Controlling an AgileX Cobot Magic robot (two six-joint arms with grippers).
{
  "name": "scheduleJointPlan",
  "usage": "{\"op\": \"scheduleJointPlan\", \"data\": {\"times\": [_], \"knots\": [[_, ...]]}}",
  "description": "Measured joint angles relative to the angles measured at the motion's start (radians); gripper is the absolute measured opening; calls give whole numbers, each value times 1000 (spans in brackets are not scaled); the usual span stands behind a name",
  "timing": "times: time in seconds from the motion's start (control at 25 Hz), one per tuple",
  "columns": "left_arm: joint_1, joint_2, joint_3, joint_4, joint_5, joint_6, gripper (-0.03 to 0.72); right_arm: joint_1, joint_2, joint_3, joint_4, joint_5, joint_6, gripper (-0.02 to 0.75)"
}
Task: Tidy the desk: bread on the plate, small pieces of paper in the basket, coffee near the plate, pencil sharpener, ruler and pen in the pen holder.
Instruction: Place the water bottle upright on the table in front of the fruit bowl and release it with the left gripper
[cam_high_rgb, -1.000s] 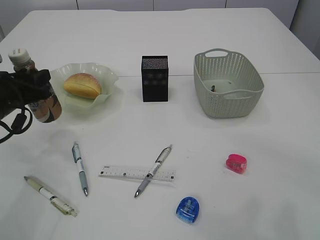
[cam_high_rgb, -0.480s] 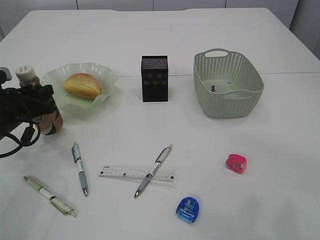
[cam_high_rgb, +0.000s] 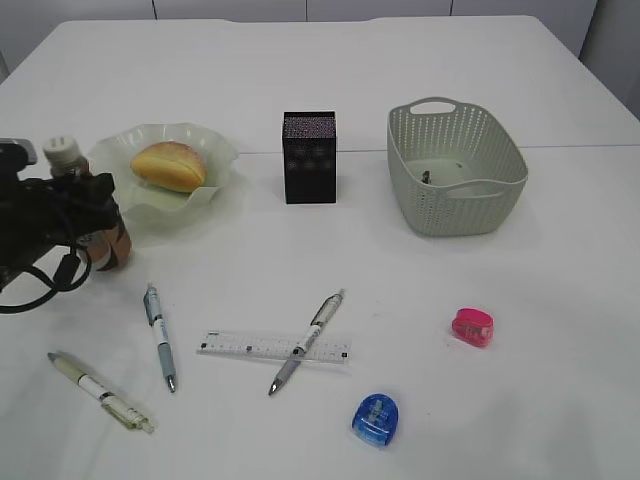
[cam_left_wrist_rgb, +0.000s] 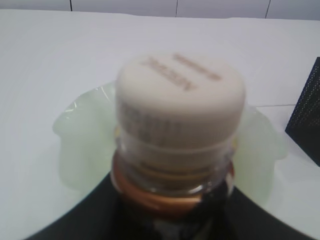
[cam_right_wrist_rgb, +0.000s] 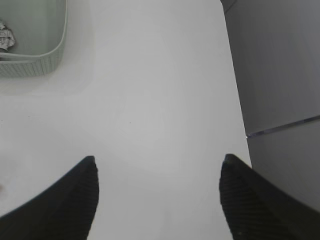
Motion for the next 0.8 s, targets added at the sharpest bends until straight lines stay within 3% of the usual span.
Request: {"op": "scheduleJointPlan", "data": {"times": [0.8], "knots": [[0,27,-7,67,15,4,293,0,0,0,-2,-17,0,580]]}}
